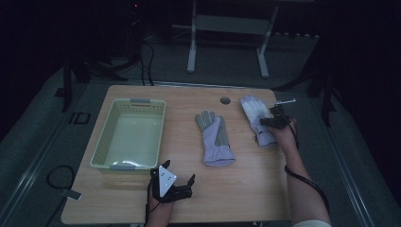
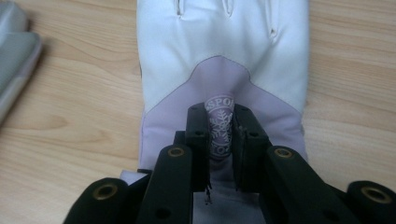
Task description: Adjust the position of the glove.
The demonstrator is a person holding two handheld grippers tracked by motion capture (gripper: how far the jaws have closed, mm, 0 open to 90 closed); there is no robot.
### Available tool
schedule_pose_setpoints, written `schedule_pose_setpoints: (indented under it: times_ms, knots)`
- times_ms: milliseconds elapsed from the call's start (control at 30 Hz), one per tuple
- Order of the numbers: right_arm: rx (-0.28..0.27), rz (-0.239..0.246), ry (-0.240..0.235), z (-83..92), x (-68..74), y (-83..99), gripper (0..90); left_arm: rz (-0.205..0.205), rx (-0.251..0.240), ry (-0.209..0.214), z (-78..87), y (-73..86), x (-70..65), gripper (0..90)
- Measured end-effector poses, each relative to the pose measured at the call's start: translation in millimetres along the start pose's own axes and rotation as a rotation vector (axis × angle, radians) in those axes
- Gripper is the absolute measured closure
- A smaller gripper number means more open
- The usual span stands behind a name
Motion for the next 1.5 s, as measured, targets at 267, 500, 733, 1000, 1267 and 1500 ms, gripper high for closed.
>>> schedule_pose_setpoints:
  times_ms: [267, 500, 733, 1000, 1267, 1500]
  knots:
    - [-0.038, -0.056, -0.007, 39.8, 23.2, -2.0, 79.5, 0.000, 0.004, -0.004, -0.6, 0.0, 0.0, 0.9]
    - [-0.061, -0.049, 0.041, 67.3, 41.0, -0.4, 79.9, -0.002, 0.003, 0.009, -0.5, 0.0, -0.7, 0.9]
    - [-0.110, -0.147, 0.027, 93.5, 48.1, 5.5, 79.9, 0.000, 0.003, 0.016, -0.6, 0.0, -0.7, 0.9]
    - [-0.159, -0.224, 0.064, 110.0, 49.1, 31.7, 79.8, 0.002, 0.001, 0.018, -0.4, 0.0, -0.7, 0.9]
    - [-0.117, -0.236, 0.104, 85.0, 44.8, 59.4, 79.1, -0.002, 0.003, 0.016, -0.8, 0.0, -0.9, 0.9]
    - [-0.069, -0.267, 0.129, 55.4, 36.5, 67.0, 77.5, 0.002, 0.003, 0.014, -0.5, 0.0, -0.6, 0.9]
Point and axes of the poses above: each handheld gripper's, and its own axes: z roughly backward along the jaws, y roughly out of its underside, x roughly to its left, the point moved 7 cm from there along -z, roughly forward along the jaws, and after that the axes turned 11 degrees about -z, right-handed, at the moved point
